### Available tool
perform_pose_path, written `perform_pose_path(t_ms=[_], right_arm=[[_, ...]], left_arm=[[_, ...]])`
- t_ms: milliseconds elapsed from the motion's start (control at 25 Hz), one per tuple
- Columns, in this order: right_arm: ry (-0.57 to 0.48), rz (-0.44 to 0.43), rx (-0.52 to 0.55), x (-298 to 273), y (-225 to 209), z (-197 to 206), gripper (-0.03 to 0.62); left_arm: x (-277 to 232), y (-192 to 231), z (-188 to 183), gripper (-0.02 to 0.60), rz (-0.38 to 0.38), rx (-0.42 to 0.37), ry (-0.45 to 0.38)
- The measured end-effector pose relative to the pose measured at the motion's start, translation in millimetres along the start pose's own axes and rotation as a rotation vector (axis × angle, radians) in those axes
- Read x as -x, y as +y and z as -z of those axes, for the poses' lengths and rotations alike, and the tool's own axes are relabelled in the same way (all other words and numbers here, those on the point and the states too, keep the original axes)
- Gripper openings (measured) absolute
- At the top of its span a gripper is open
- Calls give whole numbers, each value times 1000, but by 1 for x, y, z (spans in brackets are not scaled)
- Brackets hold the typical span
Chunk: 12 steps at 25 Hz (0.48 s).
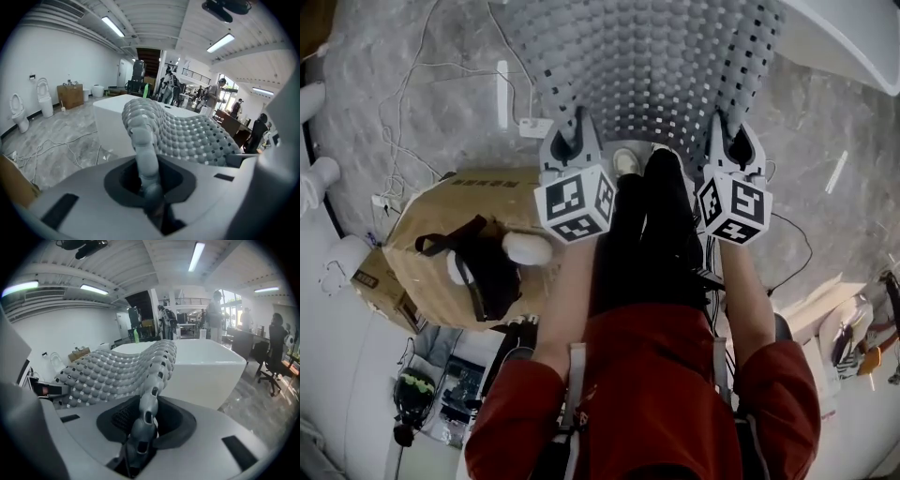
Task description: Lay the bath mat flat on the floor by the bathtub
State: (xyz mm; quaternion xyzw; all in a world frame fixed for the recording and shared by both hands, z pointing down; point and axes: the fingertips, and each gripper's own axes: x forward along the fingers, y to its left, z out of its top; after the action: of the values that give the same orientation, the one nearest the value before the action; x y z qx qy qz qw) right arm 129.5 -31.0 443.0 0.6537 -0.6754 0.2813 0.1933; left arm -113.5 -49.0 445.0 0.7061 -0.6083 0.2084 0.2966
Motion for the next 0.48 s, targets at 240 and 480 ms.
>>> perform_pose_path(t_ms=[240,480], right_arm=[[80,-19,2,-53,-19,54,106],[166,-21,-39,-101,-33,110,106]], left_arm=[[-59,5,55,55,-17,17,76],[-112,18,102,55,-41,1,131]])
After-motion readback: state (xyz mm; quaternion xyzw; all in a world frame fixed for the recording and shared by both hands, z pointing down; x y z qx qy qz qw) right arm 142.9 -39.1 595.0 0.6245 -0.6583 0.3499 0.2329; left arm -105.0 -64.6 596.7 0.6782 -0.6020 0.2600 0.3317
